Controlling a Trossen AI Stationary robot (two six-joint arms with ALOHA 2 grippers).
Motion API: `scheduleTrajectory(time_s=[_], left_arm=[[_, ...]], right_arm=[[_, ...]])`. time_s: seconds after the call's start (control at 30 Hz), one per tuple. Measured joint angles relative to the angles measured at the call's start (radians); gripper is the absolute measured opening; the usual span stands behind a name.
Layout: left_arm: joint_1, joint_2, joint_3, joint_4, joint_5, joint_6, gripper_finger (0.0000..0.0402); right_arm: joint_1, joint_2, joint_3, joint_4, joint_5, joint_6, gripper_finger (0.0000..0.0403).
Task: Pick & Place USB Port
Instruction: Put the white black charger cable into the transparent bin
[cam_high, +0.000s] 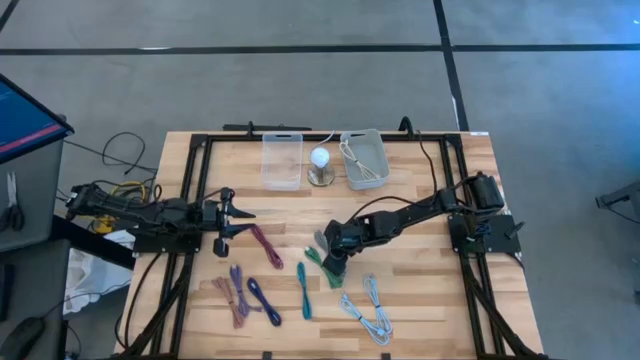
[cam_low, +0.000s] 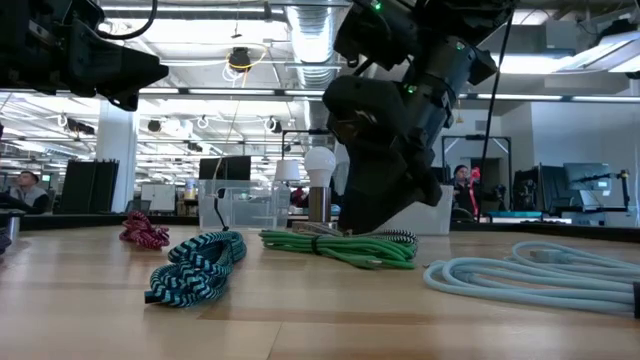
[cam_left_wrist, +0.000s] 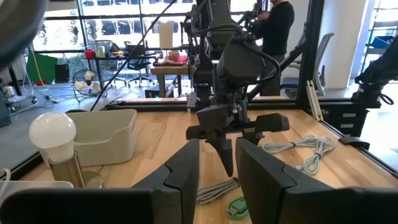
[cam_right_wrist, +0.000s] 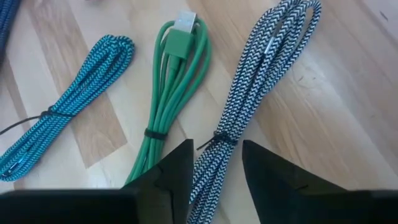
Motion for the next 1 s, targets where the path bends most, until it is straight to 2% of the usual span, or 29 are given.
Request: scheduleTrajectory(time_s=[0.4, 0.53, 0.67, 0.77, 0.93, 1.0], left_arm=[[0.000, 0.000, 0.000, 0.000, 0.000, 0.000, 0.0104], [0.000, 0.000, 0.000, 0.000, 0.000, 0.000, 0.0104], [0.000, 0.004, 0.000, -0.001, 0.000, 0.000, 0.0104], [0.000, 0.005, 0.000, 0.000, 0.000, 0.000, 0.0104], [0.000, 0.005, 0.000, 0.000, 0.000, 0.000, 0.0104], [0.000, 0.005, 0.000, 0.000, 0.000, 0.000, 0.0104]], right_arm=[[0.000, 0.022, 0.003, 0.042, -0.025, 0.005, 0.0142], [-0.001, 0.068, 0.006, 0.099, -0.087, 0.009, 0.0149], [-0.013, 0.082, 0.004, 0.138, -0.103, -0.021, 0.0149], [-0.023, 0.074, 0.003, 0.130, -0.099, -0.030, 0.0122], [-0.027, 0.075, 0.002, 0.132, -0.079, -0.088, 0.0023], [-0.029, 0.075, 0.002, 0.133, -0.079, -0.102, 0.0017]])
